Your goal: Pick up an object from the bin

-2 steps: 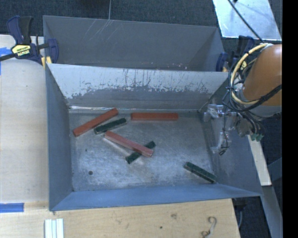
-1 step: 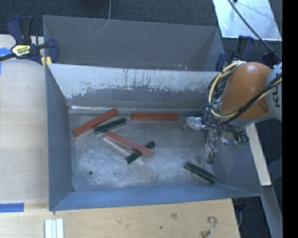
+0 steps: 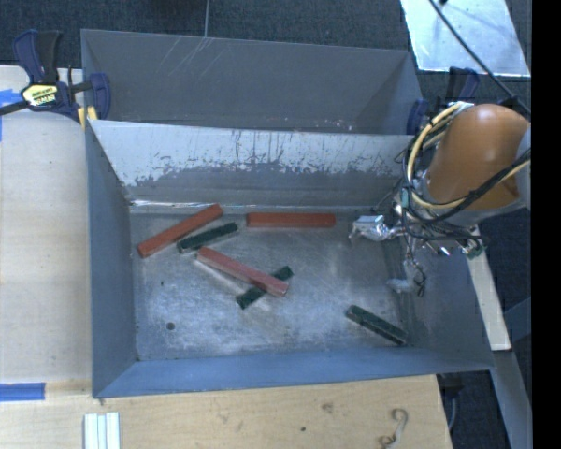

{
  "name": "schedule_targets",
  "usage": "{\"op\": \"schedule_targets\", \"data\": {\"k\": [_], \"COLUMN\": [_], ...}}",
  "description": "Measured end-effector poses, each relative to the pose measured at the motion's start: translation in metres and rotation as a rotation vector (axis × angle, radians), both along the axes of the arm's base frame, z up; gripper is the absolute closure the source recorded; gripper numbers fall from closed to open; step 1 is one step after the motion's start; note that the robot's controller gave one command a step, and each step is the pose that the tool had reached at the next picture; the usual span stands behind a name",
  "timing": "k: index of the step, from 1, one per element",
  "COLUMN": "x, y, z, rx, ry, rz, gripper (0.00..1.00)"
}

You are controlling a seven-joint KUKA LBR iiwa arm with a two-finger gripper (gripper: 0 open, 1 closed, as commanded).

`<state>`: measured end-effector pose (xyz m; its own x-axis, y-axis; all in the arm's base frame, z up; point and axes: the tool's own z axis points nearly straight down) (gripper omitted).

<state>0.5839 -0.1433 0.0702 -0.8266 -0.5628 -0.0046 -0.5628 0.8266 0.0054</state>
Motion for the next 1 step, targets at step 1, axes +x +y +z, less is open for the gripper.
{"op": "schedule_targets", "data": {"k": [1], "x": [-0.0018], "y": [0.0218], "z": [0.0536], "rx": [-0.008], "ry": [-0.008], "rz": [0.235], "gripper": [0.0]}}
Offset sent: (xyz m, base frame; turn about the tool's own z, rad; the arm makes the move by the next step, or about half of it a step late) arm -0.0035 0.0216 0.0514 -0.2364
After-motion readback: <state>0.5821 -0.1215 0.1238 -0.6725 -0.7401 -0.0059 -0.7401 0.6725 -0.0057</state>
